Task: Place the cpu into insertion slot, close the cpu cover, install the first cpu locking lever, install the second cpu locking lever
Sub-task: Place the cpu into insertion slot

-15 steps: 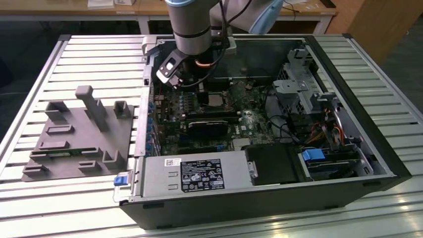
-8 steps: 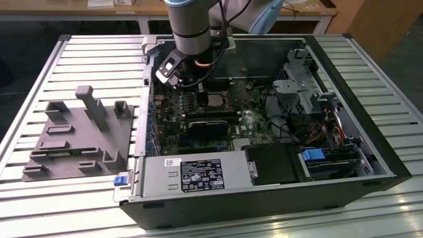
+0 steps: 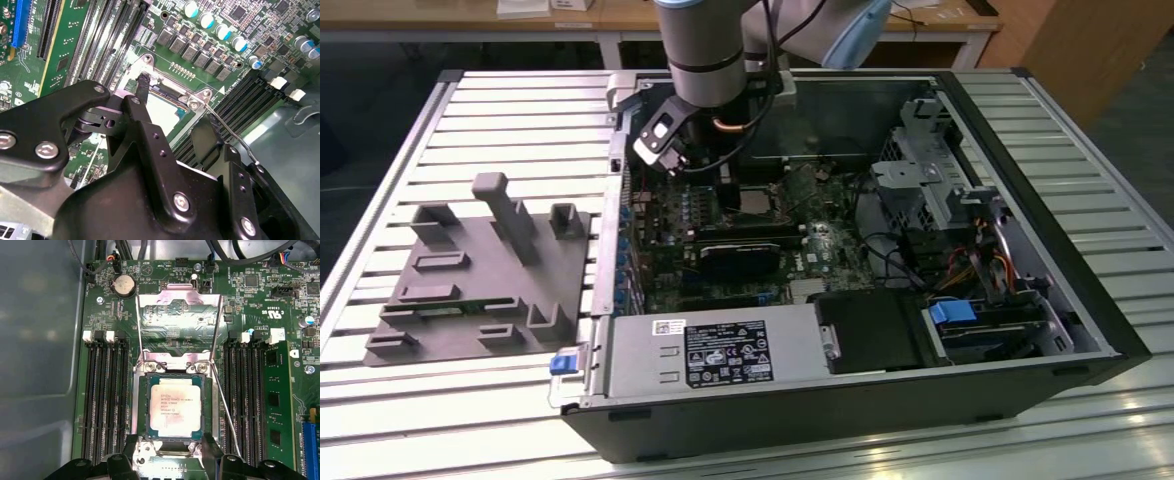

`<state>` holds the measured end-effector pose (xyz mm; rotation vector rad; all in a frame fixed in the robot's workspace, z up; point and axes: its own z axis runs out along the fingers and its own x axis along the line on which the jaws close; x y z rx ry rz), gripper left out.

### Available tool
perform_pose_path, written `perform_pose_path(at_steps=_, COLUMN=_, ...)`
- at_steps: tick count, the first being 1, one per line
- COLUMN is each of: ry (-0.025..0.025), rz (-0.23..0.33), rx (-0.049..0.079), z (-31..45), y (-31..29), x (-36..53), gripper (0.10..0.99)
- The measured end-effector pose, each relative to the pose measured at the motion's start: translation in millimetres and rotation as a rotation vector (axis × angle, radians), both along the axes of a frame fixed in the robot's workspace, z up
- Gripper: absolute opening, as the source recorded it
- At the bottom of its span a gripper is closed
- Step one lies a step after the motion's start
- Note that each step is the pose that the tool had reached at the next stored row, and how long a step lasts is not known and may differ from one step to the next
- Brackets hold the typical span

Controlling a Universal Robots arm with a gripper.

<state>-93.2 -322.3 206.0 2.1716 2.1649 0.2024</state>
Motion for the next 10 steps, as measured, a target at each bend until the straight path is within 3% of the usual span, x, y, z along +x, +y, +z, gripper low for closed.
perform_pose_path(at_steps=10, ry=0.0, rz=0.0, rx=0.0, z=0.1, y=0.0, x=7.6, gripper=0.612)
